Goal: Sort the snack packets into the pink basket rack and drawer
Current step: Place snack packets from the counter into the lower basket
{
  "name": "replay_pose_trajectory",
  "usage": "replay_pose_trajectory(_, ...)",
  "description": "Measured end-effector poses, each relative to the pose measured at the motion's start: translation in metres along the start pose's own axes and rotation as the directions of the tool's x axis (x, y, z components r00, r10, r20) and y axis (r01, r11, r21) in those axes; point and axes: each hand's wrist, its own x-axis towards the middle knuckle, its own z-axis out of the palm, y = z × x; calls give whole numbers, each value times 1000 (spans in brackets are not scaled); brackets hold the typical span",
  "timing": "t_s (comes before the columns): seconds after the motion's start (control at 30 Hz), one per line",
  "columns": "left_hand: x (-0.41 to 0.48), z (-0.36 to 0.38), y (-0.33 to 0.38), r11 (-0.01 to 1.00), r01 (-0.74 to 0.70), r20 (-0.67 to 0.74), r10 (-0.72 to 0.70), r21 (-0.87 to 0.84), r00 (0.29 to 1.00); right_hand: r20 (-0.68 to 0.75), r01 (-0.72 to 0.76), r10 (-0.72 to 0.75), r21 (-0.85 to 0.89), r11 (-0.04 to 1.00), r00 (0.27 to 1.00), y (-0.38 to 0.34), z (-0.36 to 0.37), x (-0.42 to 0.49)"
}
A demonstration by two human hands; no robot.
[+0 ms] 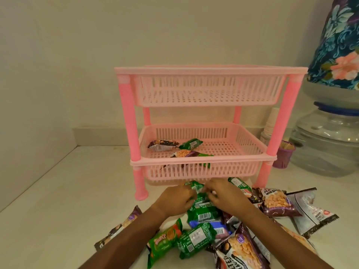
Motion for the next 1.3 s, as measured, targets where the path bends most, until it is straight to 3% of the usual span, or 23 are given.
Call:
replay_pose_trajectory(0.07,-8,4,1,989,117,146,-103,-90,984,144,-15,30,-106,994,989,-1,8,-5)
replay_pose_trajectory(0.17,-18,2,1,971,194,321,-142,-136,936,283,25,66,-305,952,957,-2,21,-7)
replay_pose_trajectory(0.33,-31,-8,-1,936,351,635,-272,0,723,313,28,124,-441,897,942,-6,37,1)
replay_pose_trajectory(0.4,-34,-6,2,937,346,653,-290,45,699,307,29,124,-451,892,943,-8,40,4)
replay_pose_trajectory(0.63,-38,-2,4,926,370,580,-261,-76,772,245,58,32,-354,933,969,-2,27,6)
replay_pose_trajectory(0.77,-30,-22,-4,905,361,473,-223,-225,853,4,43,-43,-133,990,999,4,-1,4)
replay_pose_trajectory(0.87,-15,-47,-6,833,300,354,-136,-464,926,-182,-23,41,99,995,982,9,-31,4)
replay_pose_trajectory(1.0,17,-75,2,674,213,141,-161,-708,977,-406,-142,224,223,964,886,32,-67,21)
replay_pose_trajectory(1.07,41,-83,13,564,186,60,-234,-805,970,-406,-280,366,255,925,837,52,-79,34)
replay_pose_trajectory(1.13,68,-86,26,428,188,47,-319,-884,947,-313,-455,514,247,856,798,73,-85,47)
replay_pose_trajectory(1.2,98,-88,40,154,197,123,-394,-968,911,-213,-571,625,267,777,751,90,-87,58)
replay_pose_trajectory(1.27,124,-92,54,-225,149,233,-419,-963,878,-184,-591,679,368,718,711,100,-88,65)
replay_pose_trajectory(1.3,135,-94,59,-337,126,271,-428,-933,862,-180,-581,696,430,691,695,102,-89,67)
